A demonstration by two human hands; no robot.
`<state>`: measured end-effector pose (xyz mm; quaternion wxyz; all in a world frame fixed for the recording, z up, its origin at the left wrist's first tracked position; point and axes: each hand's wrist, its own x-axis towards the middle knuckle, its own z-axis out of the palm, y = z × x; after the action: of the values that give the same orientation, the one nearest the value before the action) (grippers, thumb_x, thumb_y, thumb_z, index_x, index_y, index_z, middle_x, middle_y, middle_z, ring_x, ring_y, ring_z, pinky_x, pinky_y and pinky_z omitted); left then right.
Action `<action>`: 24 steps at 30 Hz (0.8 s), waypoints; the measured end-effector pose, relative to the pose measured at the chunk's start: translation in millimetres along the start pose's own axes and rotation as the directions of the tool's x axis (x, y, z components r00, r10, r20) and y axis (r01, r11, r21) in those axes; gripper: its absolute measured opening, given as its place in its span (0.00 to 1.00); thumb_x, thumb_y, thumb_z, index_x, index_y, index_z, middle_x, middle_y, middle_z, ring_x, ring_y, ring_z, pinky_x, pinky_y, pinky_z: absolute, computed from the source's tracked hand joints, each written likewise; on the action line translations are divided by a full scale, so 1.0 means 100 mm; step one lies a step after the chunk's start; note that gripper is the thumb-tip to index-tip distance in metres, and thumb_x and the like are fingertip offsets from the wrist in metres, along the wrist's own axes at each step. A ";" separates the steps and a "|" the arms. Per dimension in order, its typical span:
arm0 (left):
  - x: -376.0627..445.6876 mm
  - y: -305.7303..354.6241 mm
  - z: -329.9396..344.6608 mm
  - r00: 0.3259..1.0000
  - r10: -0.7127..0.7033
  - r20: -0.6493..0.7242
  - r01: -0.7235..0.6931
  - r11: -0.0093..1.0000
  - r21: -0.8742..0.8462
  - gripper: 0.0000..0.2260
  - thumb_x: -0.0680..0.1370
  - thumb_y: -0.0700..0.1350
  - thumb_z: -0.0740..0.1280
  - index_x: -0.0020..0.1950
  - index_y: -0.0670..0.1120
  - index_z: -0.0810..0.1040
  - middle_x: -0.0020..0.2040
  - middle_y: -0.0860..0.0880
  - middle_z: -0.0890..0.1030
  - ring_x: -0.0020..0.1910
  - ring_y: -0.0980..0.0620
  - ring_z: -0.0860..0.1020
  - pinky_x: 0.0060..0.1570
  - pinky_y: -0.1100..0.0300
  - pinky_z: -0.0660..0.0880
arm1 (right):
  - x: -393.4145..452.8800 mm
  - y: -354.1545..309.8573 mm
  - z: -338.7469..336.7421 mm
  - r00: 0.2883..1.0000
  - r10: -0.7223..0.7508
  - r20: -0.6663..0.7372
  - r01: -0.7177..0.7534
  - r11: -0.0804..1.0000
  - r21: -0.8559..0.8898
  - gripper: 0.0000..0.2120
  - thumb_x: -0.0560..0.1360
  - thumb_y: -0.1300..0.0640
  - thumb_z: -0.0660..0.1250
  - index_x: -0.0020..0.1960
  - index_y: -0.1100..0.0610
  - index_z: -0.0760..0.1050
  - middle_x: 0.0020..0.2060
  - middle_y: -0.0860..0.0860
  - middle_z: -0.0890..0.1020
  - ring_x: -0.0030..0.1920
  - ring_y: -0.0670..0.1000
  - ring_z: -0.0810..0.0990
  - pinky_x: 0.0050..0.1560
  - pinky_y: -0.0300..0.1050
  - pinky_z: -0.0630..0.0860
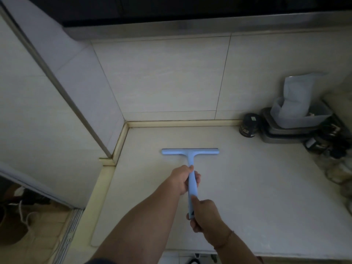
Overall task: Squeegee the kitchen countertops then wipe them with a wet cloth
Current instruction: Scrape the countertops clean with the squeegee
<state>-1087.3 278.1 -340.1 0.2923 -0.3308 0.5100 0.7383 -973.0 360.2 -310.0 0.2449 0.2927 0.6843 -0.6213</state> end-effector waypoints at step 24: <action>-0.88 -1.12 -0.31 0.999 -0.005 -0.048 0.007 0.999 0.036 0.13 0.82 0.46 0.61 0.44 0.37 0.74 0.35 0.42 0.78 0.31 0.47 0.76 0.31 0.58 0.74 | -0.88 1.12 -0.05 0.993 -0.113 0.038 0.119 0.951 -0.287 0.27 0.82 0.47 0.56 0.36 0.65 0.79 0.25 0.55 0.81 0.17 0.47 0.73 0.23 0.40 0.70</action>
<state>-941.5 274.7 -341.9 0.2882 -0.3445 0.5292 0.7199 -831.5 363.0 -326.9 0.2553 0.2068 0.7811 -0.5310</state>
